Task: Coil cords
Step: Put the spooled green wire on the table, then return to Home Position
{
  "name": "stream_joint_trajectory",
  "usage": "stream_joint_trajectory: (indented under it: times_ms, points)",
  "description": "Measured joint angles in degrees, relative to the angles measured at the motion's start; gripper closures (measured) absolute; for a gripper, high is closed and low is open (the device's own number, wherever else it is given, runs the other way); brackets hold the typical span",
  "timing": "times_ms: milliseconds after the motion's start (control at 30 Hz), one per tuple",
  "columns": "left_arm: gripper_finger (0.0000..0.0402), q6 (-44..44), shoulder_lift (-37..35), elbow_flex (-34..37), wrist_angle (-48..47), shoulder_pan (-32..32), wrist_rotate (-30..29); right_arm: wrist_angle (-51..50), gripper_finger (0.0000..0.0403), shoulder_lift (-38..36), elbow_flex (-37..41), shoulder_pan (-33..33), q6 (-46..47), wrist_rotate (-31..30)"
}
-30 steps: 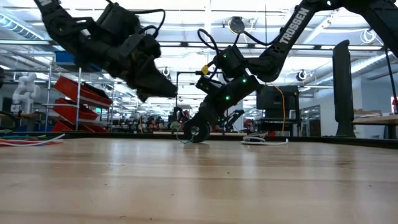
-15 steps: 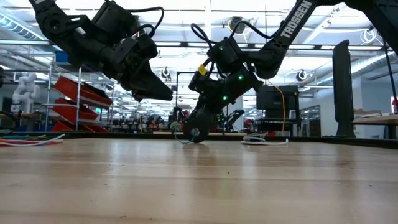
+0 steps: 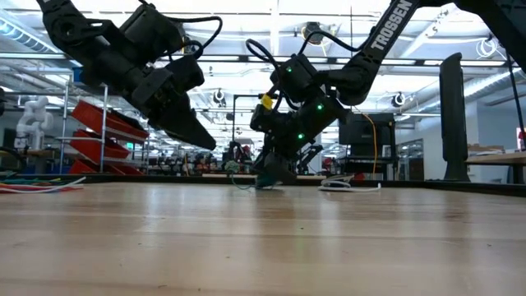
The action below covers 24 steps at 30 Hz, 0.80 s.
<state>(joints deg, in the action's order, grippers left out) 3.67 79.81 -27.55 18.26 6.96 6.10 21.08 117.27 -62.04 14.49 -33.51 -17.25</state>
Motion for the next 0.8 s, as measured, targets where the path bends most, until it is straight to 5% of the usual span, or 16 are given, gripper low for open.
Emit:
stream_joint_trajectory:
  times_ms: [467, 800]
  points:
    - [0.0292, -1.2, 0.0, 0.0, -1.7, 0.0, -0.9, -0.3, 0.0243, -0.3, 0.0, -4.0, 1.5, -4.1]
    - [0.0292, -6.7, -0.8, 0.0, 2.1, 0.0, -10.9, -0.5, 0.0211, -8.0, 0.0, -5.2, 5.4, -1.4]
